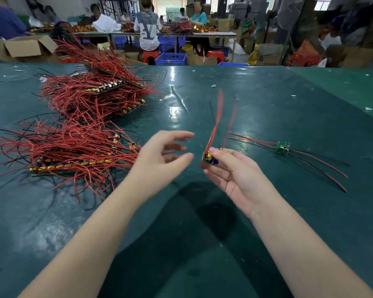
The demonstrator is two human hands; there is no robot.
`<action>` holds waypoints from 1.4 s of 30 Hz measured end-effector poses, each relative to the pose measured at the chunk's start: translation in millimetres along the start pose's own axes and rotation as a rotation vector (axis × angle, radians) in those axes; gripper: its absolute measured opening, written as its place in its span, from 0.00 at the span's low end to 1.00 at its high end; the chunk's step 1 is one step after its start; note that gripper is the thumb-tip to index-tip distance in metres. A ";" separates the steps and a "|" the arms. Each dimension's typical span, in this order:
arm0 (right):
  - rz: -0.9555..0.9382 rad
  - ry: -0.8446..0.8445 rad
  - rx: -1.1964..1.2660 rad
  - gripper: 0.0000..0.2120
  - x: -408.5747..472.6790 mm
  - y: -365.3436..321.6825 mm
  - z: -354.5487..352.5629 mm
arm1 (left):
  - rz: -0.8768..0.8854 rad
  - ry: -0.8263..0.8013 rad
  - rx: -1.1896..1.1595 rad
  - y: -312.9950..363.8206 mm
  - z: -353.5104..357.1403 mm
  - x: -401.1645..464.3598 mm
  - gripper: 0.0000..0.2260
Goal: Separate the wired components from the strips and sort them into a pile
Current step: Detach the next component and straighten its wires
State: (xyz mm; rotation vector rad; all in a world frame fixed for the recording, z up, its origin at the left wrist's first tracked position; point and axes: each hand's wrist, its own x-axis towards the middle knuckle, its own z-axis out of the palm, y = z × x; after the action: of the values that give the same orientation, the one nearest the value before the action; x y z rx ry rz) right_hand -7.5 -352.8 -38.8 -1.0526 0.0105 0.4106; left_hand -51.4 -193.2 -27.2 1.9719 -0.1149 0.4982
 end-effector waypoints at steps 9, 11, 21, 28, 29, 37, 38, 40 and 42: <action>-0.305 0.026 -0.333 0.02 -2.6 7.7 1.6 | -0.095 0.044 -0.088 -5.5 22.9 -3.7 0.04; -0.335 0.042 -0.359 0.02 -2.5 7.8 0.8 | -0.112 0.077 -0.107 -6.4 22.6 -3.5 0.03; -0.429 -0.036 -0.545 0.03 -3.4 3.8 0.9 | -0.239 0.146 -0.268 -6.6 23.2 -1.9 0.01; -0.607 -0.161 -0.741 0.08 -6.4 6.3 4.0 | -0.448 0.176 -0.545 -6.3 19.8 2.6 0.02; -0.650 -0.155 -0.786 0.08 -6.4 6.6 4.0 | -0.468 0.176 -0.579 -5.5 19.3 2.7 0.02; -0.979 -0.199 -0.939 0.05 1.9 7.6 -5.7 | -0.680 0.141 -0.813 -2.4 16.3 5.4 0.04; -1.003 -0.208 -0.949 0.05 2.6 8.2 -6.3 | -0.722 0.142 -0.846 -2.2 14.5 6.2 0.04; -1.051 -0.226 -0.965 0.05 3.9 9.4 -7.0 | -0.800 0.130 -0.915 -1.9 10.2 7.4 0.03; -1.063 -0.234 -0.956 0.05 5.2 9.4 -7.0 | -0.839 0.108 -0.996 -0.9 7.4 7.9 0.03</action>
State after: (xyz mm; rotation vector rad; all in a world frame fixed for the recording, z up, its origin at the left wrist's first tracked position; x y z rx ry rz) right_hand -4.5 -353.0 -51.3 -1.7450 -0.9975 -0.5047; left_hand -41.8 -198.3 -27.6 0.8738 0.4445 -0.0423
